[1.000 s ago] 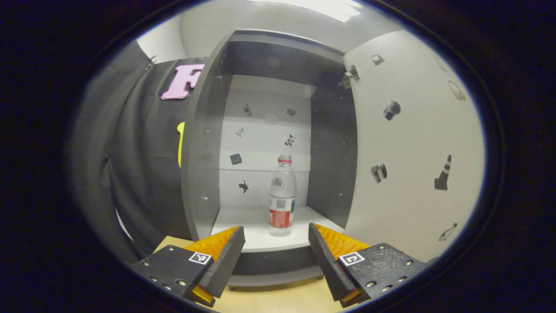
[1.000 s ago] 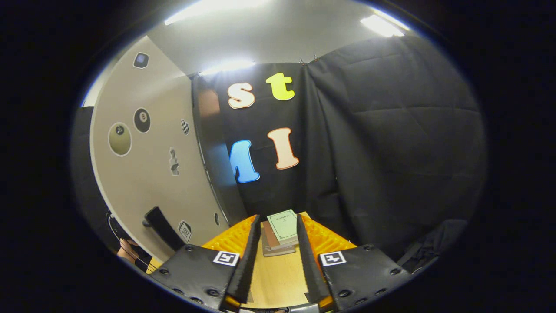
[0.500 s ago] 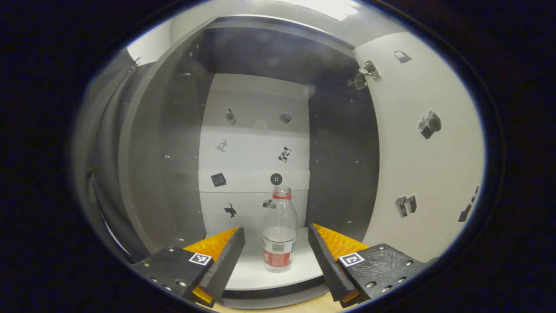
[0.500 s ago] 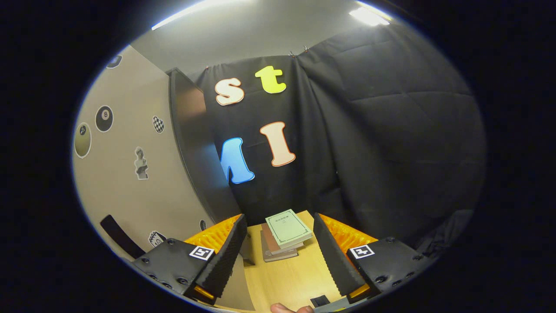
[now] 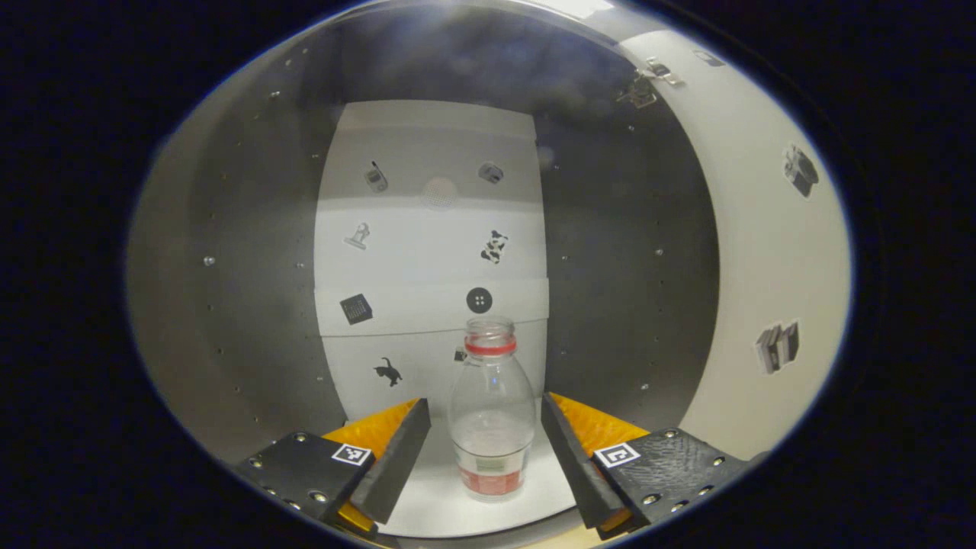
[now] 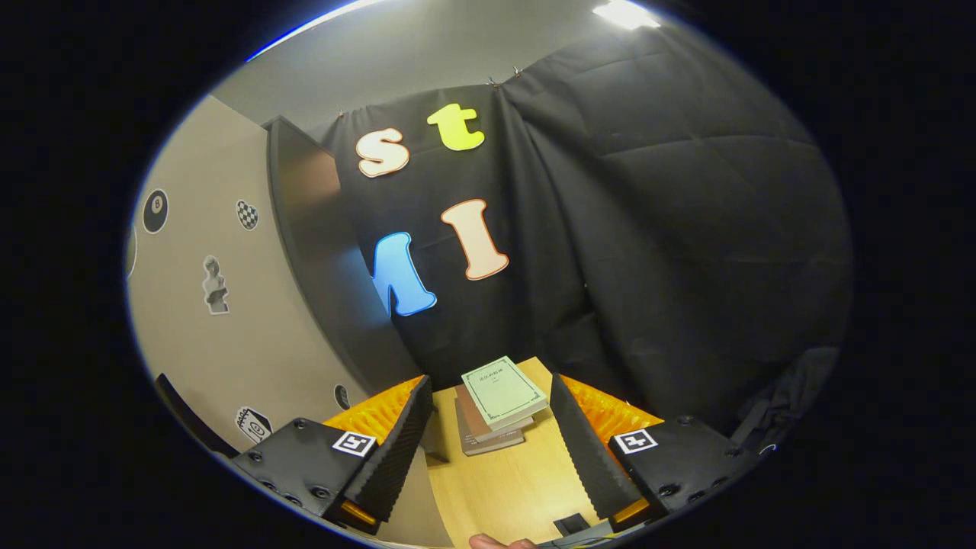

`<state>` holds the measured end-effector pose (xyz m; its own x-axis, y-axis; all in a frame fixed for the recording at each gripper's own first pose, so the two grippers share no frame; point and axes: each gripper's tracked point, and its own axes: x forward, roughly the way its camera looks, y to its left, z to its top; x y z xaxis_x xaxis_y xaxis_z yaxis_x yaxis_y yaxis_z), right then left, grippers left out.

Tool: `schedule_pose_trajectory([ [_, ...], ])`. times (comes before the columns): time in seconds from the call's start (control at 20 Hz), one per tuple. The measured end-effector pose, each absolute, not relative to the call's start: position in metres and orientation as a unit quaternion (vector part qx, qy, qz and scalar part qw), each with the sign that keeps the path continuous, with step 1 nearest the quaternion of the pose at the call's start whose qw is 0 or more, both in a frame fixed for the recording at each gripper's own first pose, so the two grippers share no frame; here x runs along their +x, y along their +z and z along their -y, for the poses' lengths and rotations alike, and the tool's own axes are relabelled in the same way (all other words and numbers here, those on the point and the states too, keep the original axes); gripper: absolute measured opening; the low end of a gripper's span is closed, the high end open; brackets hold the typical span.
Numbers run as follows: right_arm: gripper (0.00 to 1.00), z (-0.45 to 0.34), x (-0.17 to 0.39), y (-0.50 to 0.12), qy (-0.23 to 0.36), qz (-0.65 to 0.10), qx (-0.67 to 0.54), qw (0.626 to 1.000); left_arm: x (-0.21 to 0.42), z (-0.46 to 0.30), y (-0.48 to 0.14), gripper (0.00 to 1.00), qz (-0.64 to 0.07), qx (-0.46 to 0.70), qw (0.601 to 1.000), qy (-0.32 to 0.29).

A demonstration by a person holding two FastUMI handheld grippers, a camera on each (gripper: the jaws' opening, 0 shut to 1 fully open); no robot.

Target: Open the cabinet door with the right hand, grasp the bottle in the cabinet with the left hand and place it on the coaster, then close the cabinet door with the right hand.

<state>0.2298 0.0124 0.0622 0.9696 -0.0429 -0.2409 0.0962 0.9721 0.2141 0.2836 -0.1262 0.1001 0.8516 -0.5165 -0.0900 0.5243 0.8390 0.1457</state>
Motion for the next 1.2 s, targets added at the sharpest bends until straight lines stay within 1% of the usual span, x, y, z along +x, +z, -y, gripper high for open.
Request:
schedule_pose_trajectory([
  [0.1, 0.97, -0.010, 0.231, 0.059, -0.042, -0.121, 0.109, 0.986, 0.286, 0.134, 0.096, 0.87, -0.026, 0.079, 0.955, -0.283],
  [0.15, 0.98, -0.010, 0.232, 0.059, -0.043, -0.122, 0.108, 0.986, 0.289, 0.136, 0.094, 0.90, -0.029, 0.078, 0.954, -0.286],
  [0.2, 0.97, -0.010, 0.233, 0.059, -0.043, -0.122, 0.108, 0.986, 0.291, 0.139, 0.091, 0.87, -0.032, 0.077, 0.954, -0.289],
  [0.25, 0.97, -0.010, 0.234, 0.057, -0.043, -0.123, 0.107, 0.986, 0.295, 0.142, 0.085, 0.90, -0.036, 0.075, 0.953, -0.290],
  [0.5, 0.98, -0.005, 0.239, 0.053, -0.048, -0.127, 0.110, 0.985, 0.304, 0.144, 0.067, 0.90, -0.057, 0.045, 0.955, -0.287],
  [0.65, 0.98, -0.003, 0.246, 0.050, -0.047, -0.130, 0.110, 0.984, 0.304, 0.142, 0.061, 0.87, -0.067, 0.022, 0.954, -0.291],
  [0.7, 0.98, -0.002, 0.249, 0.050, -0.044, -0.132, 0.107, 0.984, 0.303, 0.142, 0.059, 0.88, -0.071, 0.017, 0.954, -0.291],
  [0.8, 0.98, -0.003, 0.256, 0.049, -0.036, -0.135, 0.099, 0.985, 0.299, 0.146, 0.060, 0.86, -0.069, 0.007, 0.953, -0.296],
  [0.85, 0.98, -0.004, 0.260, 0.050, -0.030, -0.136, 0.097, 0.986, 0.295, 0.152, 0.058, 0.76, -0.073, -0.008, 0.948, -0.311],
  [0.9, 0.98, -0.004, 0.264, 0.051, -0.022, -0.134, 0.095, 0.986, 0.289, 0.153, 0.058, 0.76, -0.074, -0.017, 0.946, -0.316],
  [0.95, 0.98, -0.004, 0.268, 0.052, -0.017, -0.132, 0.094, 0.987, 0.288, 0.150, 0.058, 0.74, -0.073, -0.014, 0.946, -0.314],
  [1.1, 0.98, -0.007, 0.274, 0.051, -0.004, -0.131, 0.099, 0.986, 0.284, 0.144, 0.065, 0.72, -0.052, 0.035, 0.951, -0.302],
  [1.15, 0.98, -0.009, 0.273, 0.051, -0.002, -0.131, 0.101, 0.986, 0.274, 0.143, 0.072, 0.70, -0.043, 0.039, 0.951, -0.305],
  [1.2, 0.98, -0.010, 0.271, 0.053, -0.002, -0.129, 0.103, 0.986, 0.263, 0.141, 0.080, 0.72, -0.035, 0.040, 0.949, -0.310],
])
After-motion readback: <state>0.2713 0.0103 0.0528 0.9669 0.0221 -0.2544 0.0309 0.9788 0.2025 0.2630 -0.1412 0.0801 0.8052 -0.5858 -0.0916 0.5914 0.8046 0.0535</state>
